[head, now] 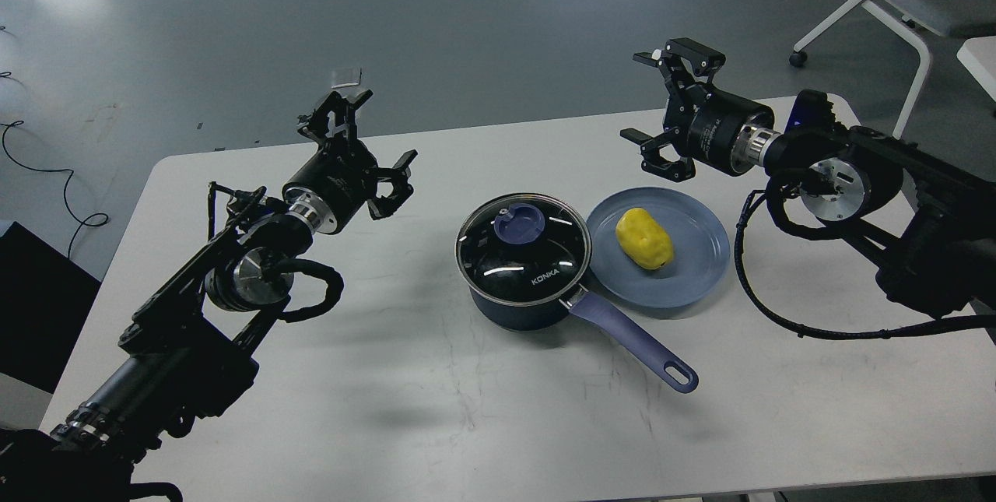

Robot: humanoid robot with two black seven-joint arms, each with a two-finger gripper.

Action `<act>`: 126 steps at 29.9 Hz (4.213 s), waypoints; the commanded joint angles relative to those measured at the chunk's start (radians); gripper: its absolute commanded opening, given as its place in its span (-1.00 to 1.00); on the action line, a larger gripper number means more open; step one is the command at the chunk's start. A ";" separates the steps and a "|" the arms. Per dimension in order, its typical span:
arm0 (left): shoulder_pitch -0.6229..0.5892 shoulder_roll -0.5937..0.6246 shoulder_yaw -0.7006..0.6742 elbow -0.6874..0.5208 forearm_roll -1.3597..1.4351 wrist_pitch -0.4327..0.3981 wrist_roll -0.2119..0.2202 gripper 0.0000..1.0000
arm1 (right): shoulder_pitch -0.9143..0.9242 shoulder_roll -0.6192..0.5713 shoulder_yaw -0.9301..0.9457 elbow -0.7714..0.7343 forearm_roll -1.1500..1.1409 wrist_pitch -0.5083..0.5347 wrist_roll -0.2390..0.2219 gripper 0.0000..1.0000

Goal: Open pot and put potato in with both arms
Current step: 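Move the left gripper toward the glass lid on the saucepan, then lower the left gripper and grasp the blue knob of the lid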

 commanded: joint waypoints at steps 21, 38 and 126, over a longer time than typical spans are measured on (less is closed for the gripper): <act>-0.003 -0.008 0.002 0.011 -0.005 -0.053 -0.006 0.96 | -0.014 -0.008 0.106 -0.006 0.081 0.038 -0.009 1.00; -0.026 0.126 0.046 -0.179 1.018 0.295 -0.286 0.96 | -0.039 -0.024 0.087 -0.069 0.073 0.041 0.002 1.00; -0.087 -0.050 0.445 0.045 2.052 0.420 -0.345 0.63 | -0.063 -0.027 0.072 -0.183 0.073 0.010 0.002 1.00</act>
